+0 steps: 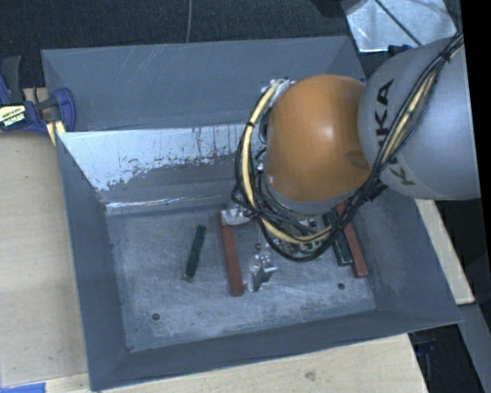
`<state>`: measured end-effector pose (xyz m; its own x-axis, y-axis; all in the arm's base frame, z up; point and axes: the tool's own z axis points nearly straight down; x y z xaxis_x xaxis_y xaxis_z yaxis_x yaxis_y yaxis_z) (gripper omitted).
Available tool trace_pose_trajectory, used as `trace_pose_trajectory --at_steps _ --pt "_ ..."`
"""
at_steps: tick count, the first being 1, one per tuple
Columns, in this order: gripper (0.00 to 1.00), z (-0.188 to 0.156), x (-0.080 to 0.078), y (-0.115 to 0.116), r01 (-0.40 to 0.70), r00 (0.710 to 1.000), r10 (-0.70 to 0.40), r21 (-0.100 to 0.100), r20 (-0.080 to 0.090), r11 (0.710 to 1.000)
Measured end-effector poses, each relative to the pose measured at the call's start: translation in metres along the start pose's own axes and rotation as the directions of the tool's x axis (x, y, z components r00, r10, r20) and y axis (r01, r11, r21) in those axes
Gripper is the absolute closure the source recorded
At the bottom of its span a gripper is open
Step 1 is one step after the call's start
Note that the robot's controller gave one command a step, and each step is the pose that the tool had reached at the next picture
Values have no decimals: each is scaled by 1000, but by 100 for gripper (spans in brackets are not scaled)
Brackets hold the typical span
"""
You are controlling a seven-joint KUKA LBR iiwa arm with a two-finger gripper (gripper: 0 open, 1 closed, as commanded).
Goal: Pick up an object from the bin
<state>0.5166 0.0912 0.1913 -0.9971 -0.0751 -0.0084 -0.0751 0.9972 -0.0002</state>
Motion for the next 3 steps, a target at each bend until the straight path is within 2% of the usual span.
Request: trace_pose_trajectory --at_steps 1,2,3 --pt "0 34 -4 5 200 980 -200 -2 -7 980" --pt "0 77 -22 2 431 902 -431 -1 -3 902" --pt "100 113 -45 -27 577 816 -577 3 16 816"
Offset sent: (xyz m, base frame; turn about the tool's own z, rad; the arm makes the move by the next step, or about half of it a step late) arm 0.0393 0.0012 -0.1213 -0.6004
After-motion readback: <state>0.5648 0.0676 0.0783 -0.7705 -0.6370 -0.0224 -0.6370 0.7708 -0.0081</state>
